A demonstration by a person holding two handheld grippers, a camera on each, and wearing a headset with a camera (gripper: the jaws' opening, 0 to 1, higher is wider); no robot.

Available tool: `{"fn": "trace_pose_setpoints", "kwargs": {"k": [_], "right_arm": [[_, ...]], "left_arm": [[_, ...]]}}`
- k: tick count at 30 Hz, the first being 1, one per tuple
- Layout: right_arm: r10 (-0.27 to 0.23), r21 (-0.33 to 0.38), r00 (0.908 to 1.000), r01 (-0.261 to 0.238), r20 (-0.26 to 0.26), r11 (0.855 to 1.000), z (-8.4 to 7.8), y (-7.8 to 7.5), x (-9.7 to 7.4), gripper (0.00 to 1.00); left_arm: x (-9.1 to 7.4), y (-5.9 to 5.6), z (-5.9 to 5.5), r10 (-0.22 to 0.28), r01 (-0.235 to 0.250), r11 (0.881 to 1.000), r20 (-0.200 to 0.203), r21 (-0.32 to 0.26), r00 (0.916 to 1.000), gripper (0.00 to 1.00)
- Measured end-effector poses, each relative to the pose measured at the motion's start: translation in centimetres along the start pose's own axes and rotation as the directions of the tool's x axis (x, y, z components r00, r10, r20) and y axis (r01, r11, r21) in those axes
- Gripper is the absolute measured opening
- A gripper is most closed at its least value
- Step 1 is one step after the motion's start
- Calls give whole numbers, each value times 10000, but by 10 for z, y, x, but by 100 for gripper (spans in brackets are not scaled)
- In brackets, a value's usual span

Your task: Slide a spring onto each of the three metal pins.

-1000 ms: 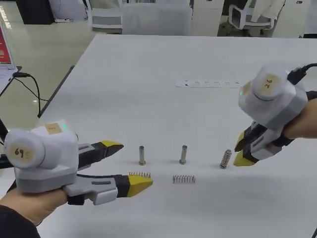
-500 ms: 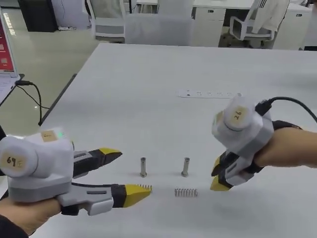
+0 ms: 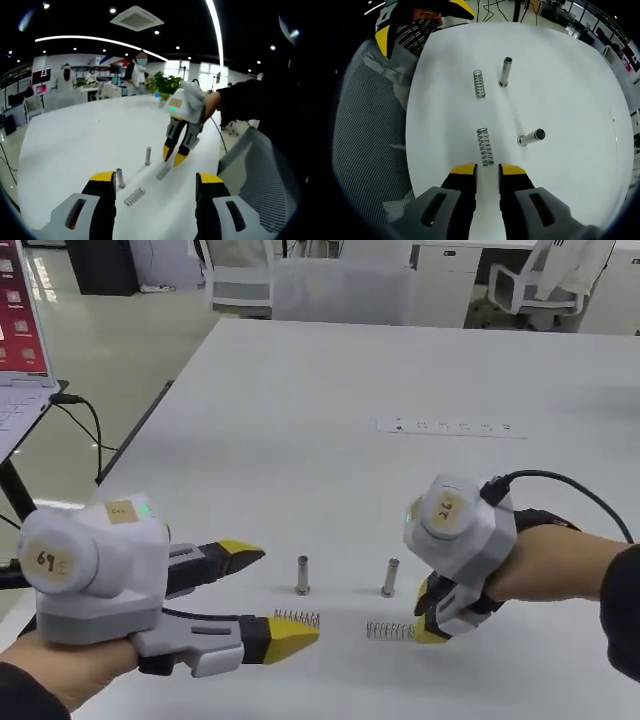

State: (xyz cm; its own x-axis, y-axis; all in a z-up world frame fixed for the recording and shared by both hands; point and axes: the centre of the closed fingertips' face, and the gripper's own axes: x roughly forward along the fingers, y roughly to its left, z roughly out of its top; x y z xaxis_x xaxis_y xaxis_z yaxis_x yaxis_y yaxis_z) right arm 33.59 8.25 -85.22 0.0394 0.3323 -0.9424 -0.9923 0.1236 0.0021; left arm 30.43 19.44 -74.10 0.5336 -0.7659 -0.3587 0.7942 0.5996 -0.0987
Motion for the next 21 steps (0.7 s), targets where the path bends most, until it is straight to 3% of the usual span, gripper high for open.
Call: {"fn": "trace_pose_setpoints", "kwargs": {"k": [21], "right_arm": [[176, -753, 9987, -211, -472, 9969, -3, 3, 13, 8]], "left_arm": [[4, -4, -7, -137, 138, 9999, -321, 31, 9994, 59]]}}
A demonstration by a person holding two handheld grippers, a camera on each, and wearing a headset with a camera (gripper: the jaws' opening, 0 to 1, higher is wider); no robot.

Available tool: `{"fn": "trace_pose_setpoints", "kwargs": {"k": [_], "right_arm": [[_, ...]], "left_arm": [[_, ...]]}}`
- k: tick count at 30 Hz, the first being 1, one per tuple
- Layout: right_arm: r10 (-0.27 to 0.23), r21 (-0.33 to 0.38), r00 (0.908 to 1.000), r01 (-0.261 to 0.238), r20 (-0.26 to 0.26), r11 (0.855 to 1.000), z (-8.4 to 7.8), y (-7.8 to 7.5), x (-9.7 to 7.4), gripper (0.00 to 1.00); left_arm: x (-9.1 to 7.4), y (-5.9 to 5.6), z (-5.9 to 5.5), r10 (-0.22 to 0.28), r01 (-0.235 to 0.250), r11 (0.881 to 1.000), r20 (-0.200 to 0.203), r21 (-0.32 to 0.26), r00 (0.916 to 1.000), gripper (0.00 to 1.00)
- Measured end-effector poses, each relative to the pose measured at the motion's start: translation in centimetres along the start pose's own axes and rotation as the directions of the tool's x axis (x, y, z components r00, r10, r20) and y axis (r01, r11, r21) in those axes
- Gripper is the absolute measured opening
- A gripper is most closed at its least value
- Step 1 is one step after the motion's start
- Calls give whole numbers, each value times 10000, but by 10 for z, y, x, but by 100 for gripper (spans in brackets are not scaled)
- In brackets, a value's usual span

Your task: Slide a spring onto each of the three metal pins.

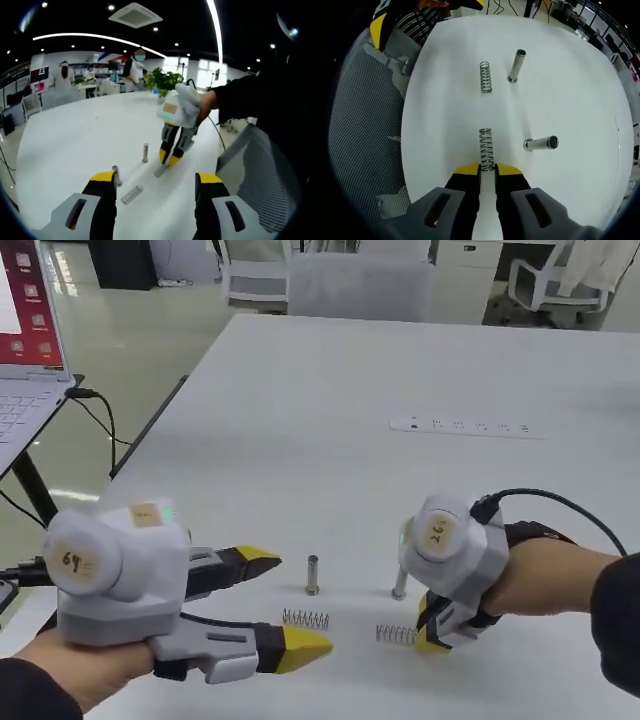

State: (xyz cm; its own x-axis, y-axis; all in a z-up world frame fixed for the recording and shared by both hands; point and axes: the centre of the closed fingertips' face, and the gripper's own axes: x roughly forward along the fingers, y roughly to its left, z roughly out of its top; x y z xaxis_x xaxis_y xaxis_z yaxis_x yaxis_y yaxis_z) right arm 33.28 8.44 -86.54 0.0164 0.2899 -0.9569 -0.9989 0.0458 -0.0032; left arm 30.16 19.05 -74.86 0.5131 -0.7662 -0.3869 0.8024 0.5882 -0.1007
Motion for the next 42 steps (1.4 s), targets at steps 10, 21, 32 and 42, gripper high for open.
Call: {"fn": "trace_pose_setpoints", "kwargs": {"k": [10, 21, 32, 42], "right_arm": [[-42, 223, 9996, 35, 295, 9997, 3, 5, -25, 7], [-382, 360, 9936, 345, 1065, 9988, 20, 12, -68, 7], [12, 329, 9750, -87, 2223, 9994, 59, 33, -100, 7], [209, 220, 9611, -280, 2754, 9994, 84, 46, -114, 7]], "left_arm": [[6, -5, -2, -387, 396, 9985, -246, 365, 9989, 57], [15, -16, 5, -1069, 1093, 9905, -329, 830, 9937, 51], [20, -26, 12, -1479, 1494, 9805, -209, 1274, 9888, 43], [22, -32, 14, -1682, 1678, 9705, -120, 1731, 9857, 30]]}}
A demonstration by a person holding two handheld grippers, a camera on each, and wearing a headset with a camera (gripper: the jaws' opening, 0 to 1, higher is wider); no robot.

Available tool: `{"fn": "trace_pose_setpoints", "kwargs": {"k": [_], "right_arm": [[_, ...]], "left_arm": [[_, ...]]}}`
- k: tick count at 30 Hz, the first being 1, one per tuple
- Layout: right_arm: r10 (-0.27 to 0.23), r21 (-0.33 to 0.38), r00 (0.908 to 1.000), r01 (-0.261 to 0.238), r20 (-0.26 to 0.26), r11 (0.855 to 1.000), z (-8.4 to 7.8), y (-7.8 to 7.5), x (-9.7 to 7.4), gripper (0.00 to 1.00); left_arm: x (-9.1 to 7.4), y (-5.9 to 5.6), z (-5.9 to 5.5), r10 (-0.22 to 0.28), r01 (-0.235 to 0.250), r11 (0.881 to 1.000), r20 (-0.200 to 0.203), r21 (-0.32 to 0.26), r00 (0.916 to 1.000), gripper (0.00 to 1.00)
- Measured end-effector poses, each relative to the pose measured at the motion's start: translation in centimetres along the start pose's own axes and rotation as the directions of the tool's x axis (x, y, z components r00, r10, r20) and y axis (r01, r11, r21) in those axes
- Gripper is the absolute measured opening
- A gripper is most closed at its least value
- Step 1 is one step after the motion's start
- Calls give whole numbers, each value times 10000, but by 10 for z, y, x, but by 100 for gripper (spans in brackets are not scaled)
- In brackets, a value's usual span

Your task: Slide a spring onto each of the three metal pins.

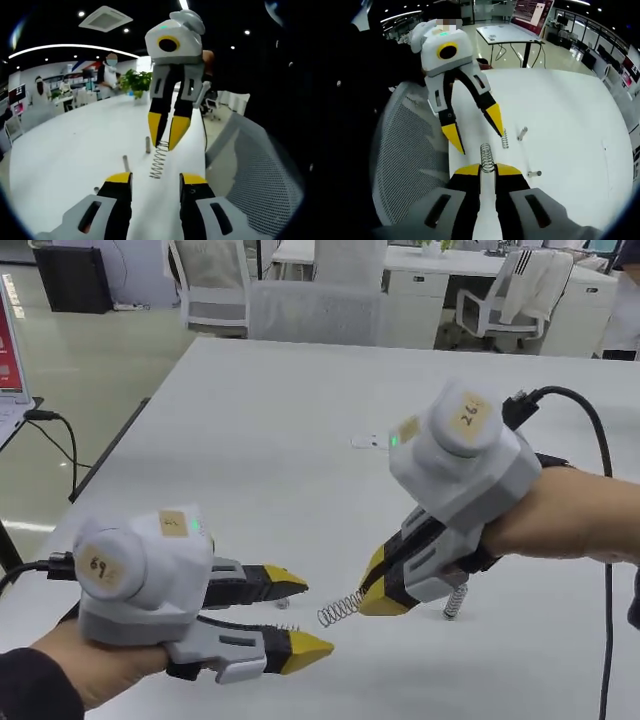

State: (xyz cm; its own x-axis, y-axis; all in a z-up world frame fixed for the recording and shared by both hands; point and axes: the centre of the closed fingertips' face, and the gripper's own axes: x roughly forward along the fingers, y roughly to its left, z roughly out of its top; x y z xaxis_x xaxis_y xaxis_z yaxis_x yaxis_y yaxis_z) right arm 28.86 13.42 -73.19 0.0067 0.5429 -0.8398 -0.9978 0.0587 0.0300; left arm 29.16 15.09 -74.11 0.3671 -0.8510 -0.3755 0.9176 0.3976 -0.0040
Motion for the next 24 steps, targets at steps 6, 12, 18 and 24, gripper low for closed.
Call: {"fn": "trace_pose_setpoints", "kwargs": {"k": [6, 12, 18, 24], "right_arm": [[53, -33, 10000, -53, -8, 10000, 3, 2, 0, 7], [69, -29, 10000, -69, -71, 10000, 5, 4, -2, 7], [63, -67, 9999, -63, -80, 10000, 8, 7, -3, 7], [-1, -253, 9999, -2, -149, 9997, 12, 9, -4, 7]], "left_arm": [[2, -2, 1, -63, 62, 9994, 9, 352, 10000, 18], [5, -5, 1, -181, 181, 9975, -5, 686, 9998, 9], [7, -5, 0, -229, 231, 9963, -36, 825, 9997, 3], [10, -9, 0, -380, 386, 9964, -95, 752, 9992, 3]]}}
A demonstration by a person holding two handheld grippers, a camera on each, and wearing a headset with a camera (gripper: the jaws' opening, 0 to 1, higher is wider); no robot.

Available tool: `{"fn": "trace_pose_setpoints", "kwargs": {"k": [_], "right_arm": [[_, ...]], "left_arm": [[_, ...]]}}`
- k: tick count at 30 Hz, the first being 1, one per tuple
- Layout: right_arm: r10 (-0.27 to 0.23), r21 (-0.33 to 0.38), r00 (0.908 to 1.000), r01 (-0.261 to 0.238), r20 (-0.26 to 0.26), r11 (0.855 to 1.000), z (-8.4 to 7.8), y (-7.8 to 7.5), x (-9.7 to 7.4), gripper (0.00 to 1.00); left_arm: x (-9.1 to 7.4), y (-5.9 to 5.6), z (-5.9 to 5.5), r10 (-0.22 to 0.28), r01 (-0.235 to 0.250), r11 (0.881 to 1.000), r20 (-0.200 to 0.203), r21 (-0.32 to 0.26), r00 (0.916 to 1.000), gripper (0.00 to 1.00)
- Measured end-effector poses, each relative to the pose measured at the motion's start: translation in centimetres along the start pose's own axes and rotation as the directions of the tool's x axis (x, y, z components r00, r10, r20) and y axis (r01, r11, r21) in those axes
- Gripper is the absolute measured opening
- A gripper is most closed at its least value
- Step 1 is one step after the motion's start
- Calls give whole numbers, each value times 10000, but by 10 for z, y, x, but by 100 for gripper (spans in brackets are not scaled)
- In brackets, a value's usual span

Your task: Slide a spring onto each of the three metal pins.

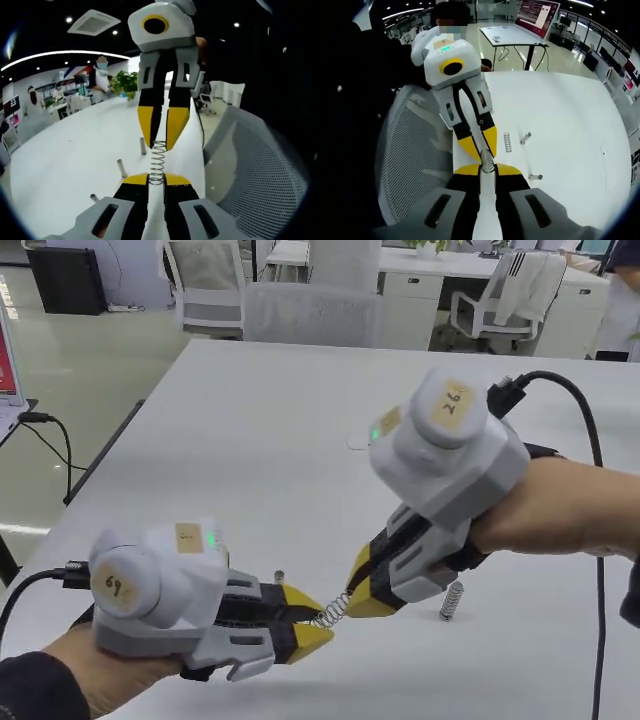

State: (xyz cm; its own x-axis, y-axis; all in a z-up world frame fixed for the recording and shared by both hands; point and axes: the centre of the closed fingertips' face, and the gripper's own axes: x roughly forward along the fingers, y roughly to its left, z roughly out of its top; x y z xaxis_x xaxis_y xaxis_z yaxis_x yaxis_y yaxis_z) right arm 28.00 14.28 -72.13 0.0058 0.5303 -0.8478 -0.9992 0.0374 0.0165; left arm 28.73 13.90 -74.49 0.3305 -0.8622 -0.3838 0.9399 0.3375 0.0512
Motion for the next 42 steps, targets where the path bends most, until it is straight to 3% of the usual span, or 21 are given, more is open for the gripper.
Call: {"fn": "trace_pose_setpoints", "kwargs": {"k": [6, 14, 18, 26, 42], "right_arm": [[-68, -252, 10000, 66, -52, 9997, 7, 3, -2, 7], [-89, -486, 9988, 65, -492, 9988, 4, 2, -3, 8], [109, -435, 9988, -131, -486, 9990, 6, 4, 0, 16], [170, -493, 9968, -209, -775, 9986, 2, 2, 9, 12], [235, -323, 9963, -263, -821, 9991, 3, -1, 12, 8]], "left_arm": [[3, -3, 3, -104, 104, 9999, -3, -29, 9999, 2], [4, -4, 4, -141, 142, 9998, 44, -138, 9999, 2], [4, -4, 5, -166, 168, 9997, 124, -193, 9998, 2], [3, -3, 10, -146, 157, 9995, 379, -284, 9992, 2], [1, 2, 12, -10, 52, 9981, 676, -612, 9977, 3]]}}
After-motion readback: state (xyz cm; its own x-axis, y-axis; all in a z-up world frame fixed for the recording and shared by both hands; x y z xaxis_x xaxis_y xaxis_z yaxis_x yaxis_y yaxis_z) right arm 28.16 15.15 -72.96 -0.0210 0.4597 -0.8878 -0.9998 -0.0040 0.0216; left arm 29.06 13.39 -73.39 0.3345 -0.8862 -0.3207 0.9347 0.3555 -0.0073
